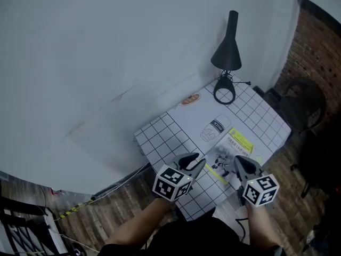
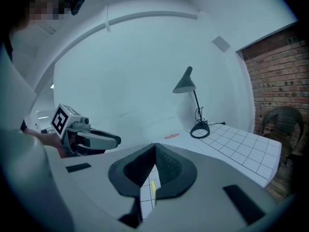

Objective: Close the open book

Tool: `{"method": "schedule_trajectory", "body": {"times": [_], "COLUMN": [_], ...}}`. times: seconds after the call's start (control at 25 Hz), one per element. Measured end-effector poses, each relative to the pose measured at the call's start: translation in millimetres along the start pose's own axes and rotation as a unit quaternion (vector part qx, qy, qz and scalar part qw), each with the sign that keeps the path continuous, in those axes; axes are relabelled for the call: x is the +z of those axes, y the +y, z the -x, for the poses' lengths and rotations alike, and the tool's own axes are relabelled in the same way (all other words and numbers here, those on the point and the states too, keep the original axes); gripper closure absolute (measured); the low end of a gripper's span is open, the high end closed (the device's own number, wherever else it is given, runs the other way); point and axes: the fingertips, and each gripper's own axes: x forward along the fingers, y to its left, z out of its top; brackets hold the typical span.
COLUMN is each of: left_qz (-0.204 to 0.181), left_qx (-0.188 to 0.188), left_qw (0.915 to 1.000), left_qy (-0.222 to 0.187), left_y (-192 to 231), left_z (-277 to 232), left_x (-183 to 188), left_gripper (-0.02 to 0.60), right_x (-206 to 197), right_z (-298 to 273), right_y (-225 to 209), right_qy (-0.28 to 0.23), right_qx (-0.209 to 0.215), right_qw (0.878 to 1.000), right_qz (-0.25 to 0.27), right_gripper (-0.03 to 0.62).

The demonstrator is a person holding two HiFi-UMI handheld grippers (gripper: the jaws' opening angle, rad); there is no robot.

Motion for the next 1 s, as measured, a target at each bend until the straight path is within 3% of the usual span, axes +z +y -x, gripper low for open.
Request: {"method": "schedule_trajectory", "body": {"times": [0.2, 0.52, 0.72, 1.0], "left_qz": [0.001, -0.024, -0.007, -0.040], "left_qx": [0.039, 0.056, 0.103, 0.114], "left_qw": [0.9989, 0.9959, 0.9871, 0.9855], "left_qy": [-0.026, -0.067, -0.122, -0.120], "left_y": [14.7, 18.0, 36.7, 40.9], "left_z": [21.1, 62.7, 95.7, 102.8], "left_x": [15.0, 58.3, 78.8, 92.2], "left_gripper": [0.459, 0.460, 0.531, 0.551], "right_x": [36.0, 111.0, 141.1, 147.7], "right_z": [-11.0, -0.9, 13.5, 44.5], "right_y": [25.3, 71.2, 76.8, 65.4], "right_qy": [-0.017, -0.089, -0.132, -0.151], "right_qx": [0.028, 0.056, 0.042, 0.019], "right_qw": [0.999, 0.989, 0.984, 0.980], "right_qz": [0.039, 0.102, 0.110, 0.125], "right_gripper": [0.591, 0.591, 0.591, 0.591]}}
